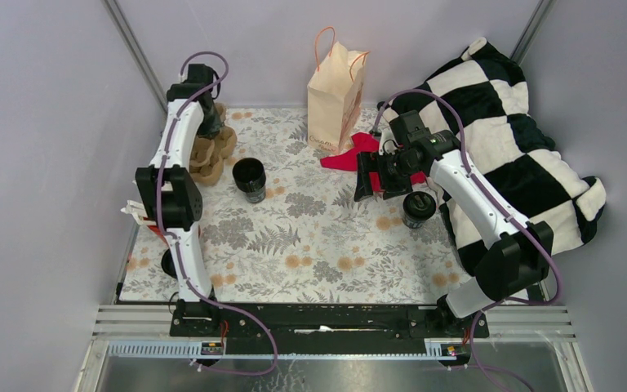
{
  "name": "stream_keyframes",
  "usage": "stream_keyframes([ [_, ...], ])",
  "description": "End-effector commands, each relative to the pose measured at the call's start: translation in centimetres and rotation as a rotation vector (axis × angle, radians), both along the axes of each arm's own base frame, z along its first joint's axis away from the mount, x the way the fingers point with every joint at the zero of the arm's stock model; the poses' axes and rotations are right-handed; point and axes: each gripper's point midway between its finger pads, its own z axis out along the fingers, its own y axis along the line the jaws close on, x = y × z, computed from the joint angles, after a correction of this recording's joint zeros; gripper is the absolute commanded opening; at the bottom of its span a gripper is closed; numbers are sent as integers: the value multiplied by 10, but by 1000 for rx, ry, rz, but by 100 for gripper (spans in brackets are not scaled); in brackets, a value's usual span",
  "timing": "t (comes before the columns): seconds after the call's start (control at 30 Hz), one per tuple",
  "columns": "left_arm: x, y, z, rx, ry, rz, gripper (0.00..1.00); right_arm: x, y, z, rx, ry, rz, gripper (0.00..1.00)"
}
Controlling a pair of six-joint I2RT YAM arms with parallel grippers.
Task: Pack the takeout coffee
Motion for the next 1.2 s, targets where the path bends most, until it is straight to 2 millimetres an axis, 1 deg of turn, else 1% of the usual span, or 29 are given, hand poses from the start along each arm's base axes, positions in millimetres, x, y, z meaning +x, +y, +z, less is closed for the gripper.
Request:
stream_keyframes([
  [0.0, 3, -9, 97, -69, -240, 24, 0, 1, 5, 23, 50, -62, 10, 100],
  [0.13, 2, -38, 167, -254, -440, 9, 0, 7, 7, 29, 55, -79, -9, 100],
  [0.23, -8, -66, 217, -426, -580, -42, 0, 15, 9, 37, 60, -104, -23, 100],
  [0.3, -16, -82, 242, -542, -649, -53, 0, 21, 12, 44, 77, -126, -30, 100],
  [0.33, -25, -92, 259, -615, -693, -70, 0, 25, 15, 48, 92, -139, -36, 100],
  [0.37, -30, -100, 272, -684, -736, -82, 0, 29, 19, 52, 116, -152, -45, 100],
  [0.4, -38, -108, 272, -762, -730, -72, 0, 33, 25, 58, 147, -168, -53, 100],
  [0.43, -43, -116, 285, -839, -779, -92, 0, 36, 31, 63, 172, -183, -59, 100],
  [0.5, -57, -125, 288, -969, -798, -67, 0, 43, 48, 78, 212, -237, -56, 100],
  [0.53, -62, -128, 280, -1023, -795, -47, 0, 47, 59, 86, 224, -278, -47, 99],
  [0.57, -68, -131, 280, -1081, -798, -34, 0, 48, 70, 93, 227, -317, -34, 99],
  [0.6, -76, -142, 282, -1138, -795, -42, 0, 49, 81, 100, 233, -353, -16, 99],
  [0.63, -82, -149, 281, -1182, -792, -44, 0, 50, 91, 105, 237, -379, 2, 98],
  [0.67, -86, -155, 281, -1209, -783, -50, 0, 52, 99, 114, 242, -408, 5, 98],
  [0.7, -91, -161, 282, -1222, -771, -61, 0, 51, 106, 116, 248, -417, 17, 98],
  [0.73, -95, -167, 280, -1226, -755, -71, 0, 52, 112, 125, 260, -441, 24, 98],
  [0.77, -99, -173, 280, -1223, -749, -79, 0, 53, 117, 128, 260, -457, 26, 98],
  [0.8, -103, -182, 278, -1224, -737, -86, 0, 53, 124, 137, 267, -489, 32, 98],
  [0.9, -112, -207, 267, -1242, -694, -88, 0, 54, 146, 154, 267, -588, 31, 100],
  [0.97, -115, -222, 261, -1277, -669, -96, 0, 58, 154, 154, 208, -651, -7, 97],
  [1.03, -117, -234, 255, -1294, -637, -94, 0, 58, 159, 148, 127, -697, -13, 95],
  [1.07, -118, -239, 253, -1301, -624, -100, 0, 58, 158, 146, 82, -718, -20, 92],
  [1.17, -118, -250, 250, -1309, -599, -117, 0, 60, 152, 147, -15, -775, -44, 80],
])
